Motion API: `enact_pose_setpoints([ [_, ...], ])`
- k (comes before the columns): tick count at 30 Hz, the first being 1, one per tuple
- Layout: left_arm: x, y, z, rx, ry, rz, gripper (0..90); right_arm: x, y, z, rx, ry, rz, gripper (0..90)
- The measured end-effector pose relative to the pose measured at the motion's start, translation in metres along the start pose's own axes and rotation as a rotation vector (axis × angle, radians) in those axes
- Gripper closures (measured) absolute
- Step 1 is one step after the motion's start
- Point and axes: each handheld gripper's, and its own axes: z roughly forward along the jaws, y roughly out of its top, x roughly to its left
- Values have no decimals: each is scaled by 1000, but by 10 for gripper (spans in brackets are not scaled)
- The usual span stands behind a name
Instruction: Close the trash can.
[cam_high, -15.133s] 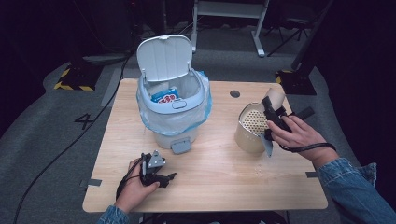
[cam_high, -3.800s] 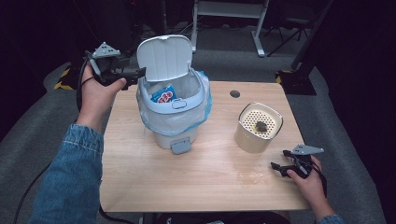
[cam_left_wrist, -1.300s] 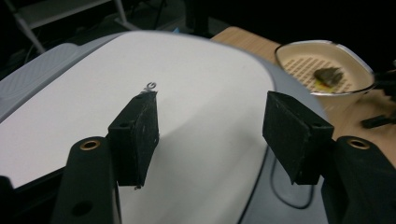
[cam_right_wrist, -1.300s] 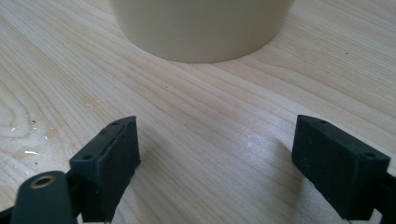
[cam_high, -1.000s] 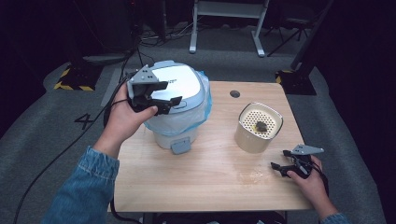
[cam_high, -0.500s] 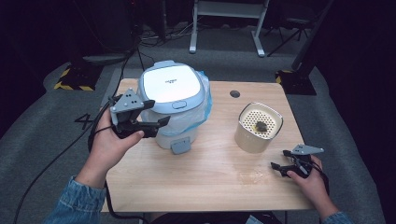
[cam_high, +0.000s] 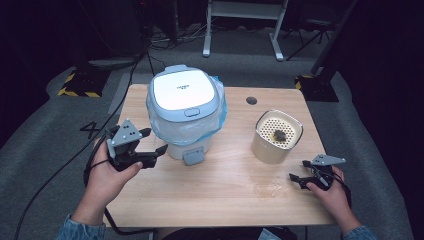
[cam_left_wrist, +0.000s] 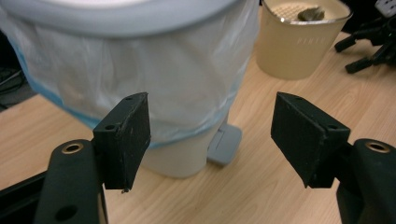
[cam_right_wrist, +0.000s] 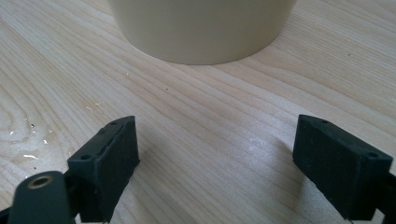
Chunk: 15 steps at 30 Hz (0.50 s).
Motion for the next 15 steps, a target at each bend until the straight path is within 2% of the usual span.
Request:
enact_pose_setpoints([
  [5, -3, -23, 3, 28, -2, -9, 282, 0, 0, 0, 0, 0, 0, 144],
  [11, -10, -50, 9, 16, -16, -49, 282, 0, 0, 0, 0, 0, 0, 144],
  [15, -10, -68, 14, 23, -25, -83, 282, 0, 0, 0, 0, 0, 0, 144],
])
